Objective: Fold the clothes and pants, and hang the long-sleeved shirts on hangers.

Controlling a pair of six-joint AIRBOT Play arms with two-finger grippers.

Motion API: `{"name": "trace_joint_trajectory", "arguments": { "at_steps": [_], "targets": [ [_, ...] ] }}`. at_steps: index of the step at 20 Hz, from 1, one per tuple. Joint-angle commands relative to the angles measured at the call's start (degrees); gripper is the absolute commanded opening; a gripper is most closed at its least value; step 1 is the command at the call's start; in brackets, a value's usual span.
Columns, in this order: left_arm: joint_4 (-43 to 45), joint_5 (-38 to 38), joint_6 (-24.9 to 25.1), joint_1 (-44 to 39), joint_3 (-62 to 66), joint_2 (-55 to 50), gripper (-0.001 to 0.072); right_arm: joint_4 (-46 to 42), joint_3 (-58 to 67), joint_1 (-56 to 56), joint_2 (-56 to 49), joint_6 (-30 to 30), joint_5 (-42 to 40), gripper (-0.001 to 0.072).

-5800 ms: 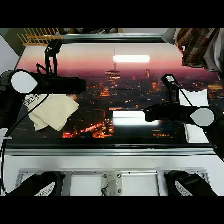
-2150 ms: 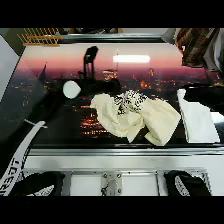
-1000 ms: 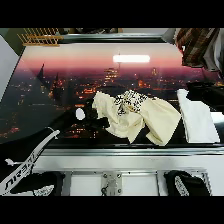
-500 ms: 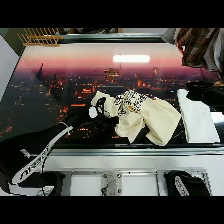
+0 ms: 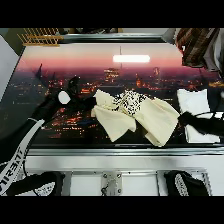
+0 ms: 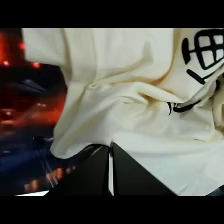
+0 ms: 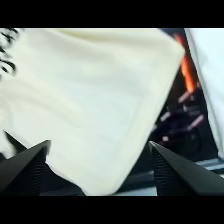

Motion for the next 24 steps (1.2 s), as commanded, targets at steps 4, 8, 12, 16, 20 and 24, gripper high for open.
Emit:
{"name": "trace_joint_trajectory", "arguments": {
  "at_steps": [4,8,12,16,20,24],
  "targets": [
    [1.8,-0.5,1.7,5.7,-5.8,4.0,0.0007,8.0,-19.3,-0.6,-5.9,2.3,-6.6,0.0716],
    [1.8,-0.4,1.7,5.7,-6.1,4.0,0.0007,14.2,-20.2,6.4,-11.6,2.2,-12.7,0.0716],
    [1.8,-0.5,1.9,6.0,-6.1,4.0,0.0007,19.8,-20.1,17.4,-16.6,2.2,-20.5,0.0716],
    [1.9,-1.4,2.1,7.1,-5.7,4.1,0.0007,19.8,-18.9,21.0,-17.2,-0.3,-23.6,0.0238],
    [1.9,-8.3,7.9,13.6,4.6,10.4,0.0007,8.4,-3.2,16.2,-10.6,-6.0,-14.6,0.0009],
    [1.8,-13.7,7.9,21.6,20.5,24.6,0.0007,-1.0,23.2,8.1,-2.0,-6.0,-5.8,0.0009]
  ]
}}
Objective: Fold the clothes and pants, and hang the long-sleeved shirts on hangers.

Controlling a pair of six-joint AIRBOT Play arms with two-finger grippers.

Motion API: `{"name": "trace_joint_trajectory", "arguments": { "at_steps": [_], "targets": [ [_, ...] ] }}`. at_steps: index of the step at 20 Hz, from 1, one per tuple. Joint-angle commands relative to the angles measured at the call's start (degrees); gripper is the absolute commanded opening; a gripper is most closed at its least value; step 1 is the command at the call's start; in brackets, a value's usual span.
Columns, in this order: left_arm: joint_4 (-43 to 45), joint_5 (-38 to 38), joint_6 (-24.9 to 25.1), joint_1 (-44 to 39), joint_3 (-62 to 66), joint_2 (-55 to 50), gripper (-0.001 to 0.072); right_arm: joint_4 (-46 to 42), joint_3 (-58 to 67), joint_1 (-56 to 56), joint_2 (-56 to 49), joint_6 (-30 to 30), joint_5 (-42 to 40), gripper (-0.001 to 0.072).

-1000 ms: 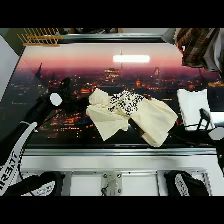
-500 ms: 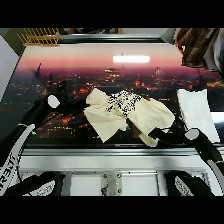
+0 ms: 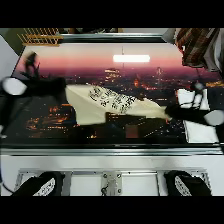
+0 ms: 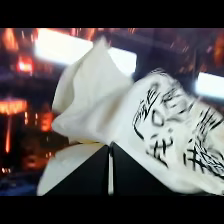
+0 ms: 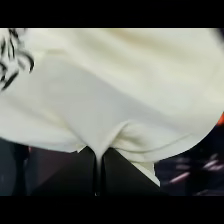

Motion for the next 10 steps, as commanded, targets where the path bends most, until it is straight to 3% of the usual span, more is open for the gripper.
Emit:
{"name": "trace_joint_trajectory", "arguments": {
  "at_steps": [1,5,10],
  "targets": [
    [-0.2,-4.9,1.1,6.2,12.8,12.4,0.0007,-7.0,21.7,-6.7,6.8,-1.2,7.6,0.0009],
    [-0.2,-4.7,1.0,9.4,20.2,26.6,0.0006,-6.6,33.7,-9.7,12.2,-0.1,9.8,0.0009],
    [-0.2,-5.1,-1.4,14.4,22.0,36.0,0.0006,-6.6,34.4,-9.7,16.3,3.0,18.3,0.0009]
  ]
}}
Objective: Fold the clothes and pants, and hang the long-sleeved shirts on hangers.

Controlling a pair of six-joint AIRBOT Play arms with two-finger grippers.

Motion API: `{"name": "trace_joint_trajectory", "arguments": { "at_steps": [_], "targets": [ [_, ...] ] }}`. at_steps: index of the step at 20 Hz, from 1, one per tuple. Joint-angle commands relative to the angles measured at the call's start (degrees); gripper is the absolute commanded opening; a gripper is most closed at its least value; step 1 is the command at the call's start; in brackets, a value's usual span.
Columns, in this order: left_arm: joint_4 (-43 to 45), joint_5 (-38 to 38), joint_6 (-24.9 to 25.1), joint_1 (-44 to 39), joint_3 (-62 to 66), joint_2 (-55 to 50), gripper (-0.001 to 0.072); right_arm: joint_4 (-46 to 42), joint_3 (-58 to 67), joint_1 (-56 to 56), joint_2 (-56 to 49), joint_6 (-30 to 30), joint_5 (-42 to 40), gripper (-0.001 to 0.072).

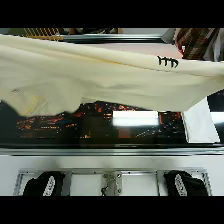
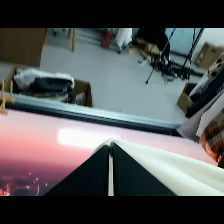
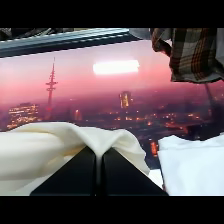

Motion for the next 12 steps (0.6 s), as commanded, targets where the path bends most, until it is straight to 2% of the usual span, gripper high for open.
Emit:
{"name": "trace_joint_trajectory", "arguments": {
  "at_steps": [1,4,6,9,12],
  "targets": [
    [0.1,-1.4,-1.6,4.2,1.5,5.6,0.0006,-0.5,1.9,-0.4,2.1,2.8,8.4,0.0008],
    [-0.3,-7.4,-1.8,8.1,1.5,2.6,0.0007,1.2,1.8,-0.4,0.0,5.3,16.7,0.0008],
    [-4.8,-11.3,-2.3,9.9,0.4,-2.1,0.0007,4.8,1.1,-0.3,-3.7,6.0,21.0,0.0008],
    [-11.2,-11.5,0.5,8.0,-7.8,-9.8,0.0007,6.4,-2.7,2.3,-12.1,6.0,20.2,0.0008],
    [-4.9,-5.8,1.5,1.4,-16.9,-20.5,0.0006,0.5,-5.2,9.8,-24.9,5.1,15.7,0.0008]
  ]
}}
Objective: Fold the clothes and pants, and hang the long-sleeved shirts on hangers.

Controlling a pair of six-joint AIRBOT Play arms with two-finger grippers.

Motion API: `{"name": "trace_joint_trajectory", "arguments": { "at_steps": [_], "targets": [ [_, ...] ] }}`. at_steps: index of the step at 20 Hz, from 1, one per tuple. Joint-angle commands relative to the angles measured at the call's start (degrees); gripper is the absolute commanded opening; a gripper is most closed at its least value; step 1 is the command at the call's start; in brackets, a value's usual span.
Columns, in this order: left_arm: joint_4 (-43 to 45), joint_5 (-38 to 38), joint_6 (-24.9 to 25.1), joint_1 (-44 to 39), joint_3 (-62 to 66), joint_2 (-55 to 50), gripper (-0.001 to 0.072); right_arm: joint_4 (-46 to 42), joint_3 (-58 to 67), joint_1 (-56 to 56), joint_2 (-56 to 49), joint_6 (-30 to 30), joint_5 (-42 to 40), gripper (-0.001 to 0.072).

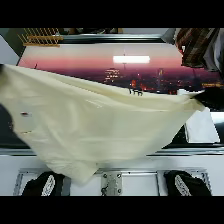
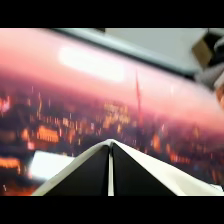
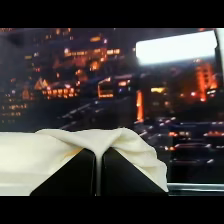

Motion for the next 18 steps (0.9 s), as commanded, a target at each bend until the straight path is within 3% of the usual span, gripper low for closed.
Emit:
{"name": "trace_joint_trajectory", "arguments": {
  "at_steps": [1,5,10,11,12,13,14,18],
  "targets": [
    [3.5,6.3,2.8,-6.1,-9.2,-12.3,0.0006,-5.9,-2.0,7.5,-14.2,-0.3,-5.9,0.0007],
    [4.3,18.3,5.8,-10.1,-7.2,-29.3,0.0007,-6.8,0.5,10.6,-29.2,0.9,-23.8,0.0008],
    [3.7,16.4,5.7,-9.6,3.7,-43.1,0.0011,-5.9,2.7,10.4,-36.2,1.3,-35.0,0.0021],
    [3.8,14.4,5.6,-9.6,5.5,-44.6,0.026,-5.7,2.7,10.4,-36.2,1.3,-35.8,0.003],
    [3.9,12.8,5.6,-9.5,7.0,-45.5,0.056,-5.7,3.0,10.3,-35.9,1.3,-36.1,0.0174],
    [3.9,11.3,5.5,-8.9,8.6,-45.8,0.0615,-5.8,3.0,9.9,-35.1,1.2,-36.5,0.0456],
    [4.0,9.7,5.6,-8.1,9.9,-45.4,0.0614,-5.8,3.0,9.3,-33.8,1.1,-36.9,0.0619],
    [5.3,7.8,5.9,-3.0,1.5,-35.6,0.0614,-5.8,2.5,7.1,-23.9,-2.5,-30.9,0.0608]
  ]
}}
